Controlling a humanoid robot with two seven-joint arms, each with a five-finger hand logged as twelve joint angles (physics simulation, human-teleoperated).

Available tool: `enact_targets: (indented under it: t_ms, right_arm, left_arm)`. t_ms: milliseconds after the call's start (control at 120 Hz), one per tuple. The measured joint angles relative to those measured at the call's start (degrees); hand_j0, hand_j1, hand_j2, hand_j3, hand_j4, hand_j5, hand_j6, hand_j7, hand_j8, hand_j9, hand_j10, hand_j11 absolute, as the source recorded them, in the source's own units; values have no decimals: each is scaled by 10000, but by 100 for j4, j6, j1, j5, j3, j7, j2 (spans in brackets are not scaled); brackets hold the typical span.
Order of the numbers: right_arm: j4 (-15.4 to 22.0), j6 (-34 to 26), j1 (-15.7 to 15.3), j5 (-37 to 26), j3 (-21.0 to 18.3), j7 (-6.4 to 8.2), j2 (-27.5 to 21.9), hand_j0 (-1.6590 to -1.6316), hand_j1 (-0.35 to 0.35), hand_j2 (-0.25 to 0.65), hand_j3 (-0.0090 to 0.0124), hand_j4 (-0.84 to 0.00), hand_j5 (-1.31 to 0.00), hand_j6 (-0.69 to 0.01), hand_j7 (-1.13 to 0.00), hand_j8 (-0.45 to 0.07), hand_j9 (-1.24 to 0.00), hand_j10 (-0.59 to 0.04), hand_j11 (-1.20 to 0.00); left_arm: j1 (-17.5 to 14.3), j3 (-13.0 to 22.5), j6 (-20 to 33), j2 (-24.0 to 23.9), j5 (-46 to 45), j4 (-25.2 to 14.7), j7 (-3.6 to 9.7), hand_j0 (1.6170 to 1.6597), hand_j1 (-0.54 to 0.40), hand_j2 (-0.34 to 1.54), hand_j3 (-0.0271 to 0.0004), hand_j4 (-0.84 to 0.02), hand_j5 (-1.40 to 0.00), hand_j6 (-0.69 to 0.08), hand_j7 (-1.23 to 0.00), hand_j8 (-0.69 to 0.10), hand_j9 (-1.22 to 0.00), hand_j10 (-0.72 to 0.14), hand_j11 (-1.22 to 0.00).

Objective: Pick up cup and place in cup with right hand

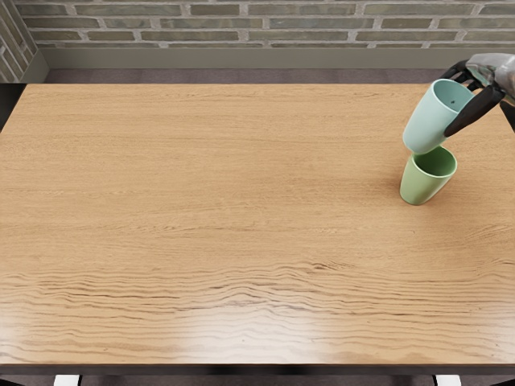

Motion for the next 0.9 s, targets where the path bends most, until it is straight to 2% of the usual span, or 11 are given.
enact_targets:
  t_ms: [342,900]
  right_arm:
    - [52,170,7,-23,-41,1,-297,-16582,2339,1179,30,-1660,-9503,-932,-8365,-1145,-9274,-3696,-9341]
    - [82,179,-58,-51,-169,1,-308,-16581,2429,1240,31,-1479,-9682,-802,-8471,-961,-9406,-3567,-9467]
  left_arm:
    - [0,0,0,0,0,0,0,16581,3441,10,-3,-39,-54,-39,-54,-38,-54,-38,-54]
    - [0,0,0,0,0,0,0,16581,3441,10,-3,-39,-54,-38,-54,-38,-54,-38,-55]
